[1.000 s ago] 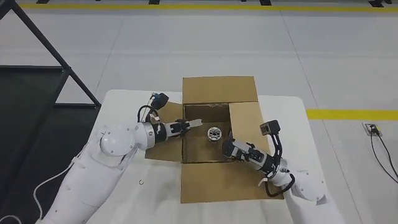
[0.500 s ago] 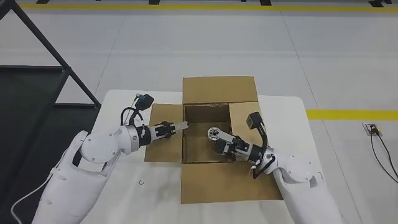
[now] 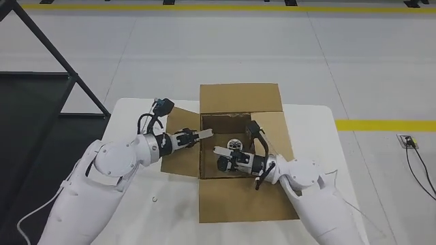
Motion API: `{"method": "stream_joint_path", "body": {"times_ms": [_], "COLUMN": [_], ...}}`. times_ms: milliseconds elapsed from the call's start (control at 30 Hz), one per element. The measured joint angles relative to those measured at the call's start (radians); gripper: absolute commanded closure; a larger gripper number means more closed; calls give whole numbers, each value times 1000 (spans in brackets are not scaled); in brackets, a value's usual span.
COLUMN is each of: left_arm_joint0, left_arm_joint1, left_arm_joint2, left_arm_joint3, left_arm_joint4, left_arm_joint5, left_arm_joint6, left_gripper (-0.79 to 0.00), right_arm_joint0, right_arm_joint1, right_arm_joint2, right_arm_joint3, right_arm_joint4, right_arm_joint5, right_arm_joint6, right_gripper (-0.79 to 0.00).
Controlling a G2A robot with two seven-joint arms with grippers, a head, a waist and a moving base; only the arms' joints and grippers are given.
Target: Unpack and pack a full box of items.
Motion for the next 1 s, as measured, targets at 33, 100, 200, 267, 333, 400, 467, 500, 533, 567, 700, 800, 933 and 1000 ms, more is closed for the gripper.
{"method": "stream_joint_path", "body": {"times_ms": [33,100,200,267,333,400,467,500,533,567,700,800,933,1000], "left_arm_joint0": [2,11,33,50,61,70,78,81,85,89,102,116,136,147], "left_arm_joint1": [0,1,3,4,6,7,9,9,10,11,13,15,20,23], "left_arm_joint2": [-4,-19,-55,-83,-105,-121,-133,-138,-144,-151,-174,-196,-230,-248], "left_arm_joint3": [2,4,2,3,5,4,0,-3,-5,-10,-26,-45,-74,-86], "left_arm_joint4": [-4,-19,-57,-94,-121,-134,-140,-143,-146,-151,-167,-180,-188,-193], "left_arm_joint5": [-1,-6,-17,-18,-17,-19,-25,-28,-30,-32,-42,-53,-61,-65], "left_arm_joint6": [4,18,59,86,100,107,113,116,117,119,130,142,146,144], "left_gripper": [-785,-785,-785,-785,-785,-785,-785,-785,-785,-785,-785,-785,-785,-785], "right_arm_joint0": [10,32,62,80,93,107,118,121,125,129,140,149,161,168], "right_arm_joint1": [-3,-10,-21,-29,-34,-40,-44,-46,-48,-50,-57,-63,-69,-73], "right_arm_joint2": [-10,-33,-65,-84,-98,-111,-122,-126,-130,-135,-150,-161,-172,-176], "right_arm_joint3": [14,45,91,121,144,166,180,185,190,195,208,213,215,215], "right_arm_joint4": [2,11,26,36,43,49,52,54,55,56,59,61,62,63], "right_arm_joint5": [-3,-9,-19,-30,-38,-45,-53,-56,-59,-62,-70,-76,-84,-88], "right_arm_joint6": [-1,1,8,14,17,21,24,25,25,25,22,21,10,4], "right_gripper": [-785,-785,-785,-785,-785,-785,-785,-785,-785,-785,-785,-785,-785,-785]}}
